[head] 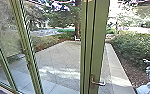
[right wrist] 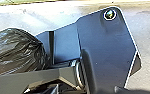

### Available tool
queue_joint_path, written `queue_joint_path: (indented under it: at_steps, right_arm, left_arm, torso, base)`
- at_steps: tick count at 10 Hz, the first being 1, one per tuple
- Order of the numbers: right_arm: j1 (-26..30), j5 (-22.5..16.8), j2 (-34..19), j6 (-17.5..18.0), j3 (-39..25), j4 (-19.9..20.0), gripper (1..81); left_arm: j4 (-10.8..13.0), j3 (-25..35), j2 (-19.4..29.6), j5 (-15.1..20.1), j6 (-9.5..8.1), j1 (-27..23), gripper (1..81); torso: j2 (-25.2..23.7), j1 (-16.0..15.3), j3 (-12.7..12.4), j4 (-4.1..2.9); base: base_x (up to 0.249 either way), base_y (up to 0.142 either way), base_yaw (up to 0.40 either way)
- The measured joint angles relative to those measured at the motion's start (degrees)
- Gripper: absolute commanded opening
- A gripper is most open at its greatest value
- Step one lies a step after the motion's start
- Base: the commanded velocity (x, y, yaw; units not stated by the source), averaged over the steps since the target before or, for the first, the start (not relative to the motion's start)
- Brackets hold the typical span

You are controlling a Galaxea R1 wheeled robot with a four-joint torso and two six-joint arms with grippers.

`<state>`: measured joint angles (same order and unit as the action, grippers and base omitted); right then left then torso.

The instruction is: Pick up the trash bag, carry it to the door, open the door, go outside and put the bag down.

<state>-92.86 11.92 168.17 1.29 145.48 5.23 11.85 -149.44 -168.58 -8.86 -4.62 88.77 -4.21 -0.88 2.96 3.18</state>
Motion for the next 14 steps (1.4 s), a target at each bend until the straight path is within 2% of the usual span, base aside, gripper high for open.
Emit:
queue_joint_path:
  at_steps: [14]
  right_arm:
    - [-0.02,-0.10,0.35,0.00,0.71,0.11,81.1]
  left_arm:
    - [-0.11,-1.18,-0.24,0.07,-0.15,-0.16,1.0]
  torso:
    - [0.00,0.05,0.00,0.00]
  base:
    - [0.006,-0.007,0.000]
